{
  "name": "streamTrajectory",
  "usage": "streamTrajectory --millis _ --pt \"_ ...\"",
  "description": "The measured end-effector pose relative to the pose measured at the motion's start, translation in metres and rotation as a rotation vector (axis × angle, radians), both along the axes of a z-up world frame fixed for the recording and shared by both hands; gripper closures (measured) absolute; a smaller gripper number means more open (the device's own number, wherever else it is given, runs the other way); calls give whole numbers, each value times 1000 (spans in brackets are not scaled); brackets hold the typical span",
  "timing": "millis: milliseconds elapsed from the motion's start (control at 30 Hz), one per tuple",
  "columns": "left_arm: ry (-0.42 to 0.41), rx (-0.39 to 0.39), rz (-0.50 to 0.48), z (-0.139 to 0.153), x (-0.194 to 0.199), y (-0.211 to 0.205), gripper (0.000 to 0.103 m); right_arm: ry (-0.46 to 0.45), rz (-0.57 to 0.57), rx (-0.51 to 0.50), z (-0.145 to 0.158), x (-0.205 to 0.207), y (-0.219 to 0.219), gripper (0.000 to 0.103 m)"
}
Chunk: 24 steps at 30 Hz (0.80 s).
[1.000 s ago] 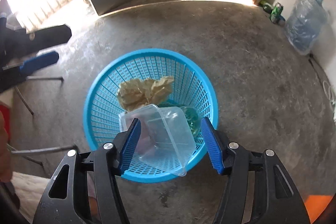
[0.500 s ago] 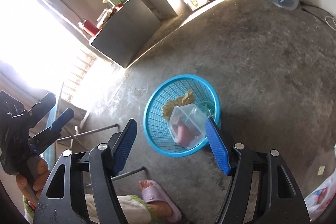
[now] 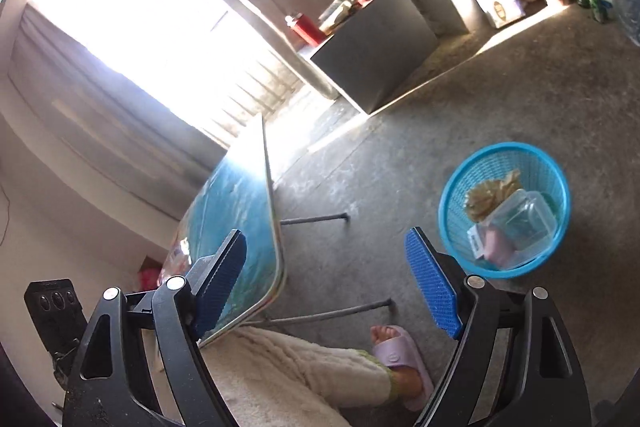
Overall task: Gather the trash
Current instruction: 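Bring both tools back to the table, then grasp the clear bag with red heart print with the right tool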
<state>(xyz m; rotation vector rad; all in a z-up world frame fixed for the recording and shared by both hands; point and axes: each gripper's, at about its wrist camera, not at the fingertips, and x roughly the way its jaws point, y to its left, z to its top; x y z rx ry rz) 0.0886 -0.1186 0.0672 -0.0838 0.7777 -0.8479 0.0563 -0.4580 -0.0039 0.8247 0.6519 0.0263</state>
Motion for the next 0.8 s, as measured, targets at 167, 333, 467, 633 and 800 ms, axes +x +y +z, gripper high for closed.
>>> streamTrajectory --millis 167,333,467,633,800 --pt "21 -34 224 -12 -14 98 11 9 200 -2 9 41 75 25" --pt "116 -76 358 -46 -14 147 11 70 399 -25 9 81 155 25" --pt "147 -85 369 -61 -8 158 11 193 457 -41 -4 106 197 27" --pt "100 -39 372 -66 0 161 11 322 498 -47 -19 127 224 46" --pt "31 14 364 -65 6 166 11 393 535 21 -33 144 248 70"
